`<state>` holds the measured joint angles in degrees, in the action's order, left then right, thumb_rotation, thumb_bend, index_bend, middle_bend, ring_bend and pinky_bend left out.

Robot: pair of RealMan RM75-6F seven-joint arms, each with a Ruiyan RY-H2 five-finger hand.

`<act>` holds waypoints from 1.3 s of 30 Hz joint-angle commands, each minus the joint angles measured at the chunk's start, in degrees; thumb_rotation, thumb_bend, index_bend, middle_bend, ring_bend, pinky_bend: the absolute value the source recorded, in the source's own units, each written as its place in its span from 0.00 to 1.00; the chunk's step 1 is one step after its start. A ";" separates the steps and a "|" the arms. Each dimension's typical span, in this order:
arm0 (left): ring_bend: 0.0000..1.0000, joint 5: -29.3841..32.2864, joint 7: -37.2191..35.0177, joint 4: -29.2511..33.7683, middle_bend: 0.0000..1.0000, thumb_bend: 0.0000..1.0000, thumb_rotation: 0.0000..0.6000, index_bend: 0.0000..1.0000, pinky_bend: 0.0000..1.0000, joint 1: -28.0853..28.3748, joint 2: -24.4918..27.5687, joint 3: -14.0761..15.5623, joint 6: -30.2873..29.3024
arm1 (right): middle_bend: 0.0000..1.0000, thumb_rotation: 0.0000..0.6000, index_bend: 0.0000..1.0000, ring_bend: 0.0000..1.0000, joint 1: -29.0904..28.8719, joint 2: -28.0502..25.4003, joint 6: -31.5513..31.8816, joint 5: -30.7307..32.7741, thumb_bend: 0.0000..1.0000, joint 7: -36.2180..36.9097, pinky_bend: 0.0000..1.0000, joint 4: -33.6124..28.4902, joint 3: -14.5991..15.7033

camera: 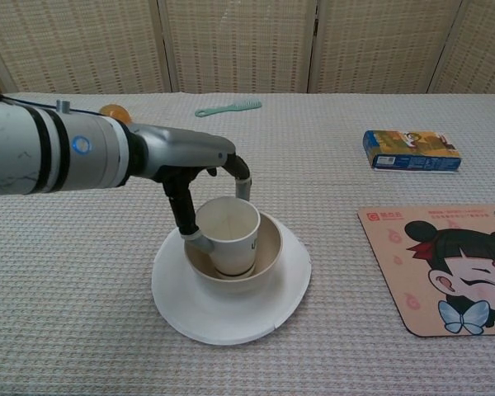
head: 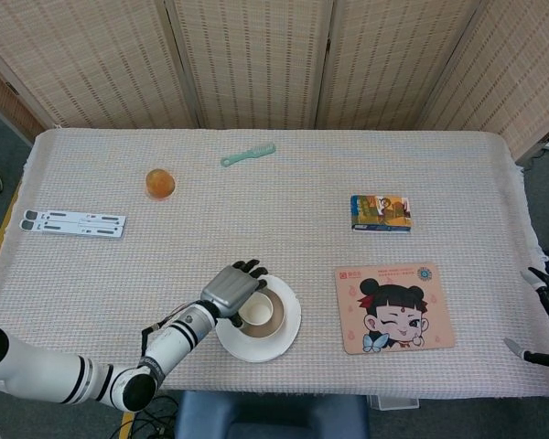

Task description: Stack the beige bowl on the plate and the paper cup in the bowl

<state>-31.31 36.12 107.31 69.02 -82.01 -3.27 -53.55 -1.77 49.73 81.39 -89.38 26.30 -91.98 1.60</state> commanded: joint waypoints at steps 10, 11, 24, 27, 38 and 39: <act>0.00 -0.70 0.53 0.19 0.17 0.18 1.00 0.39 0.17 -0.40 -0.53 0.43 -1.29 | 0.00 1.00 0.00 0.00 0.01 0.19 0.12 0.09 0.19 -0.04 0.00 0.06 -0.11; 0.00 -0.79 0.65 0.28 0.17 0.18 1.00 0.37 0.17 -0.41 -0.59 0.44 -1.45 | 0.00 1.00 0.00 0.00 0.02 0.20 0.17 0.11 0.19 -0.03 0.00 0.07 -0.13; 0.00 0.62 2.82 3.55 0.17 0.13 1.00 0.21 0.17 -0.03 -1.13 -0.37 -4.61 | 0.00 1.00 0.00 0.00 0.39 0.19 0.93 -0.11 0.19 0.13 0.00 0.22 -0.12; 0.00 1.00 3.77 5.07 0.17 0.13 1.00 0.19 0.17 0.03 -0.21 -0.56 -5.99 | 0.00 1.00 0.00 0.00 0.37 0.19 0.84 0.01 0.19 0.22 0.00 0.34 -0.16; 0.00 -4.49 5.26 18.20 0.17 0.13 1.00 0.17 0.17 -5.55 13.21 0.96 -18.41 | 0.00 1.00 0.00 0.00 0.36 0.50 0.57 0.70 0.19 -1.77 0.00 -0.30 -0.36; 0.00 -7.07 3.92 19.31 0.17 0.13 1.00 0.17 0.17 -7.39 14.99 1.68 -19.77 | 0.00 1.00 0.00 0.00 0.37 0.57 0.48 0.91 0.19 -2.40 0.00 -0.53 -0.40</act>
<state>-33.68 41.67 123.22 65.27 -70.93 -2.93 -69.60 -1.42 50.20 81.96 -88.71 24.44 -92.25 1.27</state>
